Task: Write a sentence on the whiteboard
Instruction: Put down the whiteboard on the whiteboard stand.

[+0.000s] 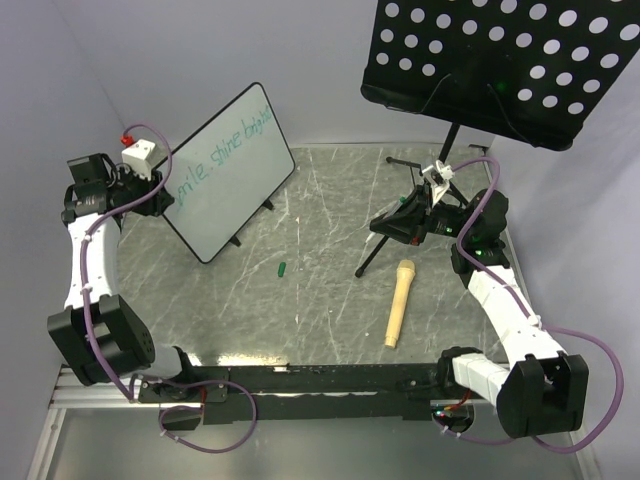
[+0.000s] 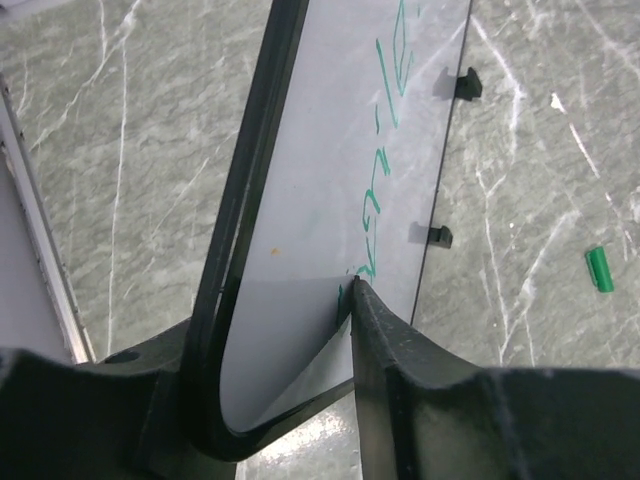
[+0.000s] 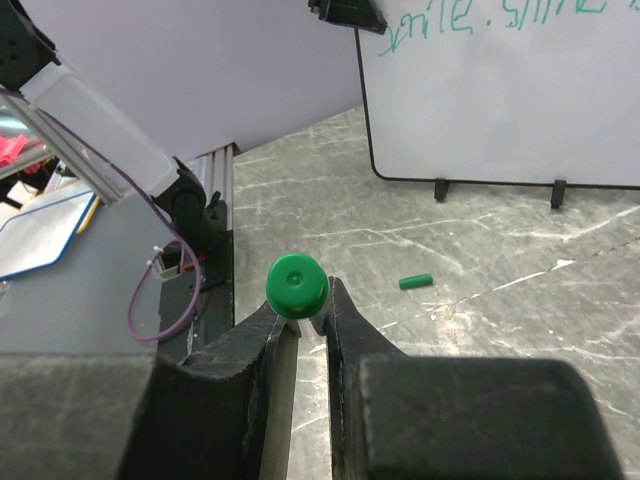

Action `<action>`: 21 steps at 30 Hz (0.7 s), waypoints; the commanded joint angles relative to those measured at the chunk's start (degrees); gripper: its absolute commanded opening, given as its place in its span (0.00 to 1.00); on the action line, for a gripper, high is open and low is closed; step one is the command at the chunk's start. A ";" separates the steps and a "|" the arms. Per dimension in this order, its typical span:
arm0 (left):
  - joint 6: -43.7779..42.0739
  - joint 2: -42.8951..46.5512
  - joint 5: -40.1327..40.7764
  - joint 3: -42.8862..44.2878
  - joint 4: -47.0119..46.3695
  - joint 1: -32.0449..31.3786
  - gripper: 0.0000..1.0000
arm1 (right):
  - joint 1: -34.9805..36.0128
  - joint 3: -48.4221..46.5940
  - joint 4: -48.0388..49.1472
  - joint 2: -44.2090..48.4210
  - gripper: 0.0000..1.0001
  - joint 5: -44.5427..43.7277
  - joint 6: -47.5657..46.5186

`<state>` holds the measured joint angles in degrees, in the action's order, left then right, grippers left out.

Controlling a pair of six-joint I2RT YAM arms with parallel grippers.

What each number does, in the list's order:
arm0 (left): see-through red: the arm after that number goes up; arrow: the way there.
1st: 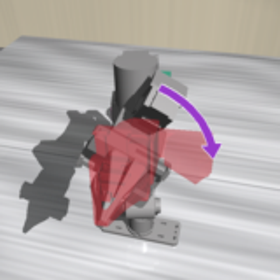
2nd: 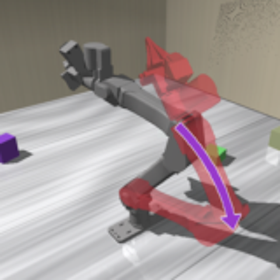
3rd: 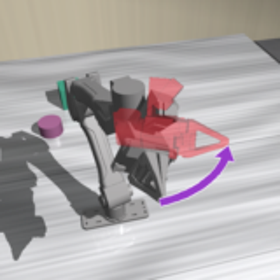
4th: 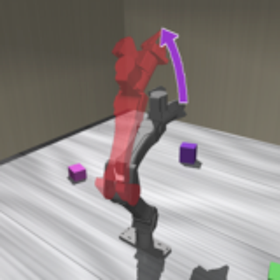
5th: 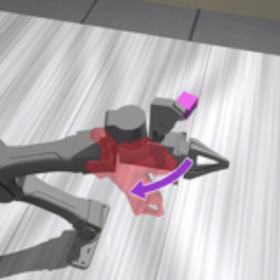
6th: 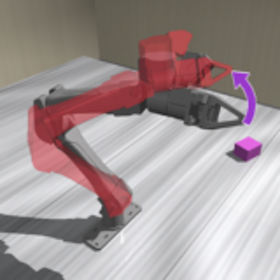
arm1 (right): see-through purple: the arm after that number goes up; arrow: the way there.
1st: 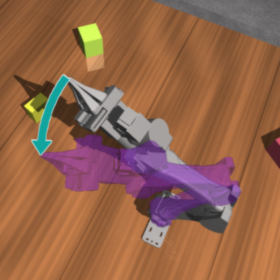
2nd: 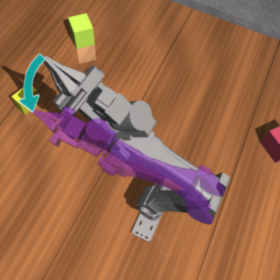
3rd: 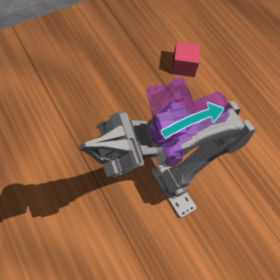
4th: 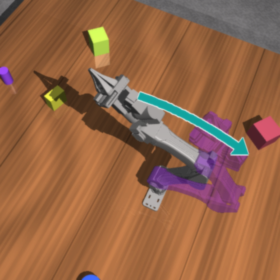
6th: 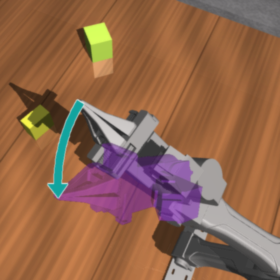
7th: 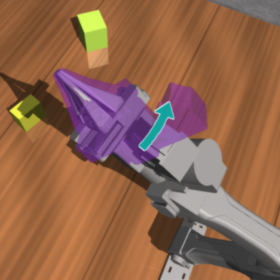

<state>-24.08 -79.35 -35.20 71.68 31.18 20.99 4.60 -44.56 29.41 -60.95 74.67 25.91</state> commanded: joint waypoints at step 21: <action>-8.53 -5.02 17.54 4.08 -1.03 0.80 0.54 | -0.56 0.17 2.67 -0.49 0.00 1.00 -0.60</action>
<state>-24.45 -82.52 -29.63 74.19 32.84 21.21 4.49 -44.56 29.58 -61.32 74.67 25.89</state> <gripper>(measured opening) 0.549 0.190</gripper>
